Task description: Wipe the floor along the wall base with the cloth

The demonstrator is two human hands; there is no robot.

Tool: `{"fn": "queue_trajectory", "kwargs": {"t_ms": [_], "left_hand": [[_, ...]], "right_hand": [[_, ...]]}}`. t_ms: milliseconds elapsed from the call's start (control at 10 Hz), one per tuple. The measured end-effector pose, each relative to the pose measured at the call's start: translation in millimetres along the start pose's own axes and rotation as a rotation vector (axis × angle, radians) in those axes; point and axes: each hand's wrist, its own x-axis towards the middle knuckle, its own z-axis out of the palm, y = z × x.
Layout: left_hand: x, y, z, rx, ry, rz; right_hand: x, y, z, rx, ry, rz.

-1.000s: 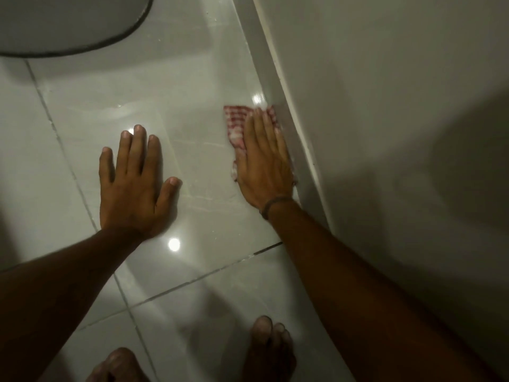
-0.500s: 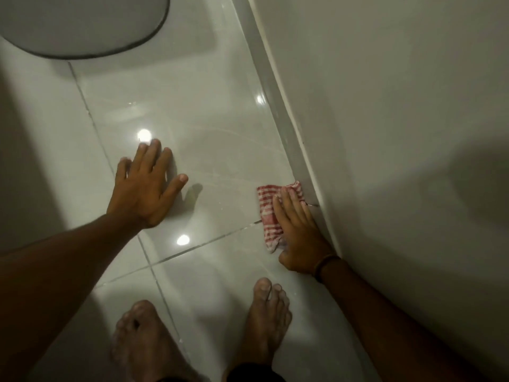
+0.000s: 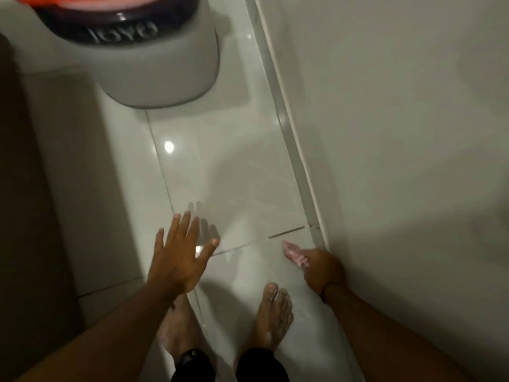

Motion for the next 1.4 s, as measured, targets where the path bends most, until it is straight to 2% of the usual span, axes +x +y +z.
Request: {"fn": "queue_trajectory", "kwargs": {"t_ms": [100,200,400,500,600,700,800,900,1000,1100,1400], "left_hand": [[-20.3,26.0,-60.9,-0.037,0.045,-0.03],[-25.9,37.4,-106.9,-0.03,0.079,-0.014],[-10.5,48.1,-260.3,-0.025,0.282,-0.025],[25.4,35.9,-340.8,-0.056,0.439,-0.004],[57.1,26.2,-378.9,-0.044,0.47,0.015],[110.3,8.1,-409.7,-0.005,0.404,0.031],[134.2,-5.7,-411.1,0.013,0.334,0.021],[147.2,-15.0,-397.5,0.023,0.314,-0.013],[146.3,-5.5,-385.8,-0.037,0.406,-0.045],[147.8,6.9,-375.7,-0.05,0.452,-0.089],[142.0,5.0,-385.5,-0.077,0.392,-0.079]], "right_hand": [[-33.3,-35.8,-48.3,0.193,-0.029,0.039],[-57.9,-77.8,-93.9,0.315,-0.01,-0.029],[-90.7,-255.3,-250.0,0.654,-0.012,-0.25],[-57.7,-370.2,-331.1,0.768,0.058,-0.36],[-24.9,-439.0,-369.5,0.752,0.141,-0.439],[34.3,-527.6,-390.9,0.546,0.337,-0.594],[75.4,-567.3,-382.6,0.33,0.481,-0.651],[126.9,-581.8,-344.9,-0.156,0.408,-0.662],[142.7,-567.5,-316.9,-0.418,0.296,-0.626],[155.1,-552.9,-294.8,-0.44,0.228,-0.635],[143.6,-554.0,-304.0,-0.438,0.223,-0.623]]}}
